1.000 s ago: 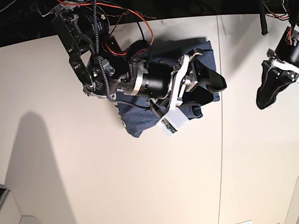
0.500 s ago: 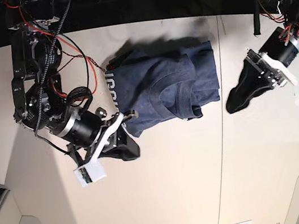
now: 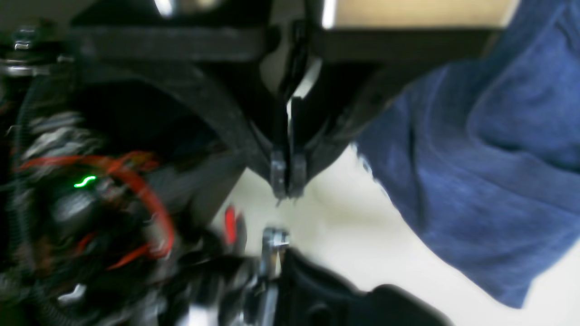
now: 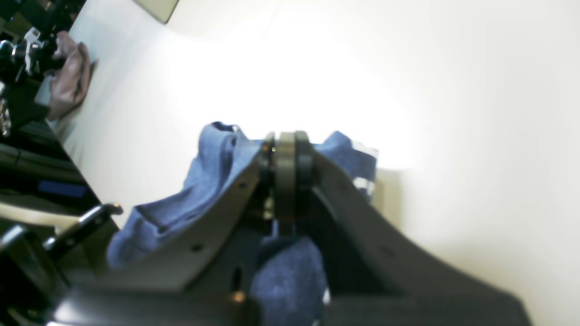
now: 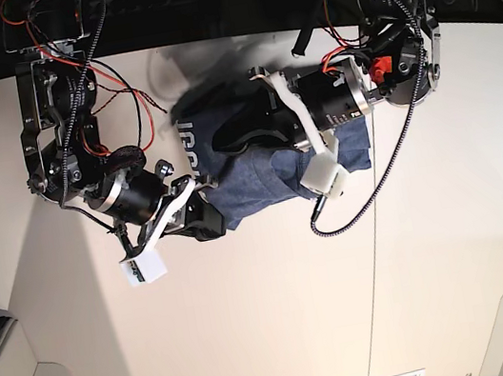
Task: Layout the t-shirt on the table in an organized manner, then fold the t-shirt properly
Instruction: 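Grasp the folded bundle with both grippers and square its edges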
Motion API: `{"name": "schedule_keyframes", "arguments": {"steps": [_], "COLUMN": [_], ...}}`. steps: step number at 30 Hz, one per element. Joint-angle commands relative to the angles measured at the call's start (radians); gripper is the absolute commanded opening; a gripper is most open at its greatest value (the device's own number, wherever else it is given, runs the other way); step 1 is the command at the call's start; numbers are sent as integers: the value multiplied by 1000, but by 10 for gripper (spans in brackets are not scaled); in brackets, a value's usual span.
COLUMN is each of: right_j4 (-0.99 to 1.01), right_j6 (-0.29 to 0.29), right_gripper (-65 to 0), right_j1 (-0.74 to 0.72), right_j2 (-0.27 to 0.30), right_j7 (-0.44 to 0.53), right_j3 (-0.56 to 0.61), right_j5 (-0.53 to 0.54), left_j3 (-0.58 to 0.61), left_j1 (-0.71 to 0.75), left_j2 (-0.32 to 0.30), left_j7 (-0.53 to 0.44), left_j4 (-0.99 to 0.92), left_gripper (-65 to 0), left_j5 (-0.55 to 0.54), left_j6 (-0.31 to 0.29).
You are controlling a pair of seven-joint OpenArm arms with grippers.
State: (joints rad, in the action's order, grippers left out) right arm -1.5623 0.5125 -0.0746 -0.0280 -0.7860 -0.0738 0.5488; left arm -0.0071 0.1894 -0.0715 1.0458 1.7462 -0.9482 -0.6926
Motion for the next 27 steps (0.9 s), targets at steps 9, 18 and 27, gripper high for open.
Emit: {"name": "schedule_keyframes", "arguments": {"steps": [9, 18, 27], "right_j4": [-18, -16, 174], "right_j6": [26, 45, 42], "right_gripper": [-650, -650, -650], "right_j1": [-16, -37, -194], "right_j2": [-19, -19, -19], "right_j7": [23, 75, 137], "right_j3": [11, 11, 11], "right_j5": [80, 8, -149], "left_j3": [-7, -7, -7], "left_j1": [-6, -6, -10], "left_j2": [-60, -65, -65], "left_j7": [-156, -182, -180], "left_j4": [-70, -158, -158], "left_gripper": [-650, -650, -650], "left_j5": [418, 489, 507], "left_j6": [246, 263, 262]}}
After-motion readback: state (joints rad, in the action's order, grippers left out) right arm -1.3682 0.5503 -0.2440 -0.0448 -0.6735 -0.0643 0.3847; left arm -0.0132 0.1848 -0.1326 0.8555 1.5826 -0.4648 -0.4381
